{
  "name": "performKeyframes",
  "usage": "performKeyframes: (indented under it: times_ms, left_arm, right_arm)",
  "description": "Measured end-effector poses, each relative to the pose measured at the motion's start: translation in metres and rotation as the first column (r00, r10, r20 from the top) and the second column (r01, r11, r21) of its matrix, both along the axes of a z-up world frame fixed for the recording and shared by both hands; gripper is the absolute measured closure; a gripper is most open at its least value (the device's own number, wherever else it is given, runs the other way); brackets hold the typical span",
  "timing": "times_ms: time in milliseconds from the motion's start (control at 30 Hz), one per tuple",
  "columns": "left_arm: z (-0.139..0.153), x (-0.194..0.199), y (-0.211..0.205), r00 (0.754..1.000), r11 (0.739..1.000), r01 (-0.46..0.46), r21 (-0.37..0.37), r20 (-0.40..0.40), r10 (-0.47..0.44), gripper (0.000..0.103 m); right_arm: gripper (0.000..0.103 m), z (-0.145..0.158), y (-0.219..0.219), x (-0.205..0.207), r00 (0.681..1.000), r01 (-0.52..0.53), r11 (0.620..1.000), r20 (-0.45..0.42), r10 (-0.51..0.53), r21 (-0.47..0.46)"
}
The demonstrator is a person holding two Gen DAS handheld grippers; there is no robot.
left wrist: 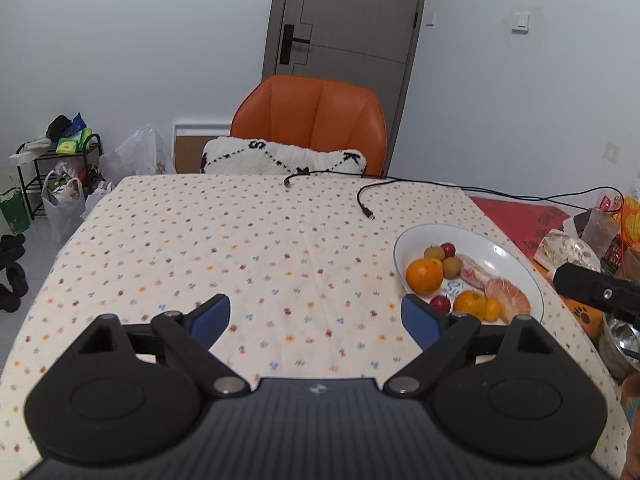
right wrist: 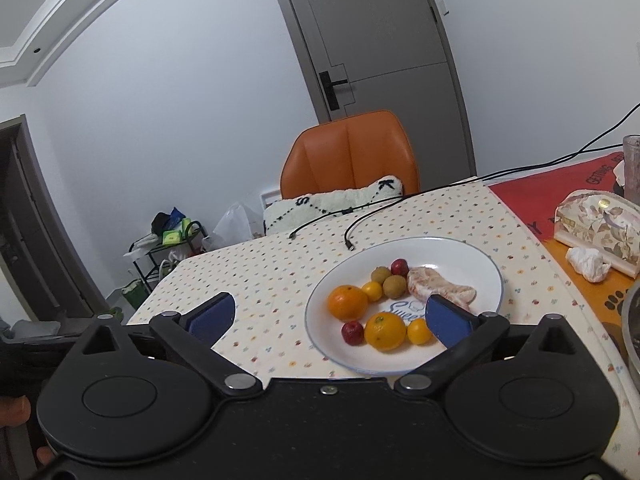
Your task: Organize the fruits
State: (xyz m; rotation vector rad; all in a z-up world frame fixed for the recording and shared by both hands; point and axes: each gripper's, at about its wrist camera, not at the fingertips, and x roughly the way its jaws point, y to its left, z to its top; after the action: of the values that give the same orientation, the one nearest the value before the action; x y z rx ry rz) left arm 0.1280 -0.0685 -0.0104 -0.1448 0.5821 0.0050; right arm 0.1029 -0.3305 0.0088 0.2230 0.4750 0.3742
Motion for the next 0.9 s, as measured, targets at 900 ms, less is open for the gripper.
performKeyframes:
  times_ms: [900]
  left_arm:
    - [0.033, -0.081, 0.027, 1.0, 0.999, -0.001, 0.042, -0.013, 0.002, 0.006]
  right_arm:
    - [0.0, 0.034, 0.008, -0.064, 0.998, -0.064, 0.998, 0.022, 0.064, -0.012]
